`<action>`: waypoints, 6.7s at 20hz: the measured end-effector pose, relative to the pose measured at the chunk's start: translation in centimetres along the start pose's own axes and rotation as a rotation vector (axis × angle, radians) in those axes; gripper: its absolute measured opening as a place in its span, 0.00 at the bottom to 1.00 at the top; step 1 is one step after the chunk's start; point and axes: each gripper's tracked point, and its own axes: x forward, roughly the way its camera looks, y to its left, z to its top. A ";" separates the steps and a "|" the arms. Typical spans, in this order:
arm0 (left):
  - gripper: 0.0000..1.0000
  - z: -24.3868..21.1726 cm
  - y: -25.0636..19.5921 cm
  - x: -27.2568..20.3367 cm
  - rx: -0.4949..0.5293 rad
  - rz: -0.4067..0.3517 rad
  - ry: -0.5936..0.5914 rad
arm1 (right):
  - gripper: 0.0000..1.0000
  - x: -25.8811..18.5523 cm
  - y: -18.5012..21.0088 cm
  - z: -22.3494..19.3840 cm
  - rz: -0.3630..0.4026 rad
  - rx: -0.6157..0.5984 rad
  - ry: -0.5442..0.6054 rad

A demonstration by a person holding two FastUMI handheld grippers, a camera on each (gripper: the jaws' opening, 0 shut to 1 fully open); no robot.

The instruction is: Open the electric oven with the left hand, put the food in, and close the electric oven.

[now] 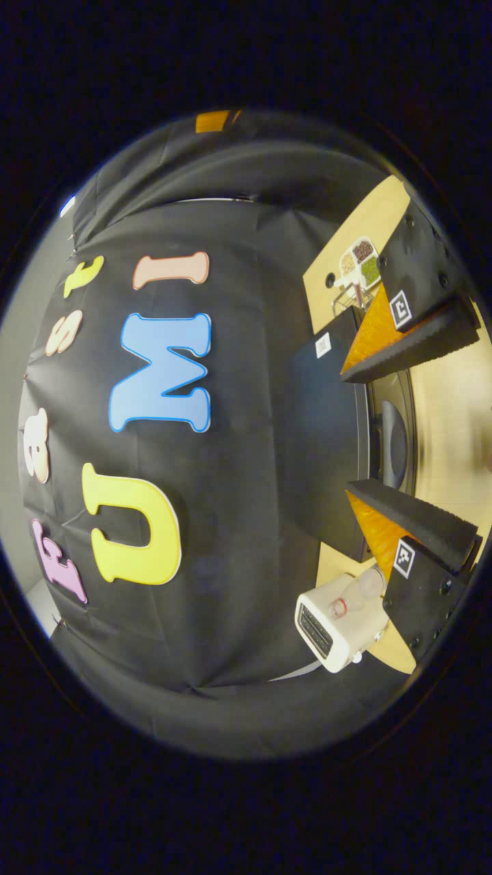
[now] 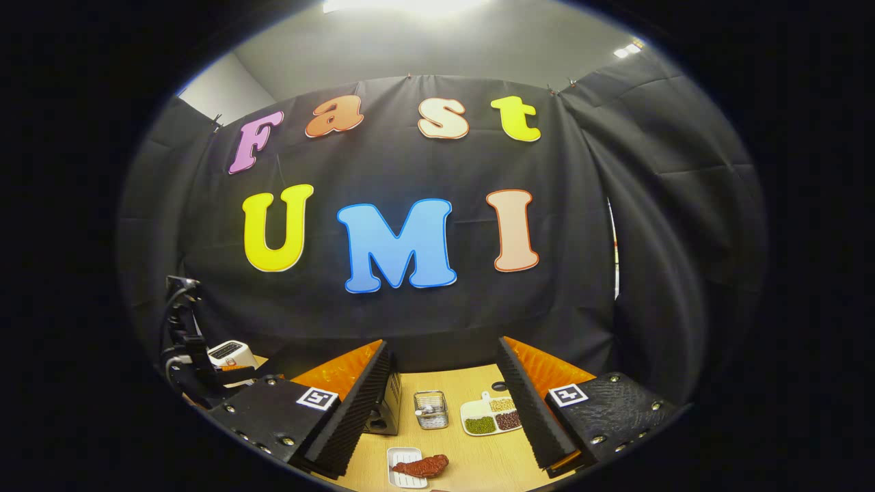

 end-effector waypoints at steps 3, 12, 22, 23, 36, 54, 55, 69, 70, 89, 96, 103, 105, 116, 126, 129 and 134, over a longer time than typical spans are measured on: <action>0.95 -1.8 0.6 2.1 0.003 0.009 0.039 | 0.97 0.0 -0.3 -0.4 -0.006 -0.002 0.011; 0.96 -5.8 2.1 6.2 0.017 0.030 0.138 | 0.96 -0.4 -1.4 -1.4 -0.032 -0.005 0.028; 0.99 -7.0 2.2 5.4 0.019 0.024 0.138 | 0.96 -1.0 -1.1 -2.5 -0.035 -0.003 0.040; 0.92 -7.3 2.1 4.9 0.017 0.020 0.143 | 0.96 -1.1 -1.0 -2.5 -0.034 -0.002 0.040; 0.99 -13.5 1.4 -0.5 0.024 0.004 0.201 | 0.96 -1.0 0.6 -3.9 -0.003 0.006 0.068; 0.91 -19.1 3.3 -3.0 0.040 0.067 0.282 | 0.96 -2.0 -0.6 -6.8 -0.005 -0.017 0.150; 0.95 -17.8 3.6 -3.2 0.030 0.076 0.261 | 0.96 -1.9 -0.7 -7.3 0.000 -0.015 0.161; 0.99 11.8 4.1 -13.6 -0.021 0.124 -0.310 | 0.96 1.6 -0.5 -23.9 0.208 0.248 0.588; 0.95 12.8 3.8 -14.2 -0.018 0.126 -0.330 | 0.96 1.7 -1.0 -25.2 0.204 0.271 0.621; 0.99 12.0 3.1 -17.2 0.029 0.277 -0.275 | 0.19 3.2 3.6 -35.4 0.403 0.758 0.886; 0.99 11.3 3.5 -16.3 0.027 0.188 -0.280 | 0.10 3.2 3.9 -31.2 0.386 0.847 0.816; 0.99 12.2 4.7 -16.3 -0.018 0.037 -0.327 | 0.10 -0.5 8.5 -21.2 0.459 0.946 0.631; 0.99 11.8 5.4 -16.4 -0.026 0.006 -0.323 | 0.10 -1.3 10.2 -19.8 0.471 0.981 0.601; 0.90 10.4 11.9 -18.5 -0.016 0.014 -0.317 | 0.10 3.1 21.5 -20.5 0.517 1.039 0.591; 0.99 7.7 17.7 -19.1 0.011 0.105 -0.245 | 0.10 12.1 27.5 -28.0 0.363 1.131 0.621; 0.99 7.1 18.7 -18.6 -0.001 0.123 -0.226 | 0.10 14.5 28.6 -29.0 0.322 1.169 0.597; 0.99 6.5 19.2 -18.1 -0.005 0.134 -0.211 | 0.10 17.7 30.2 -30.4 0.262 1.166 0.566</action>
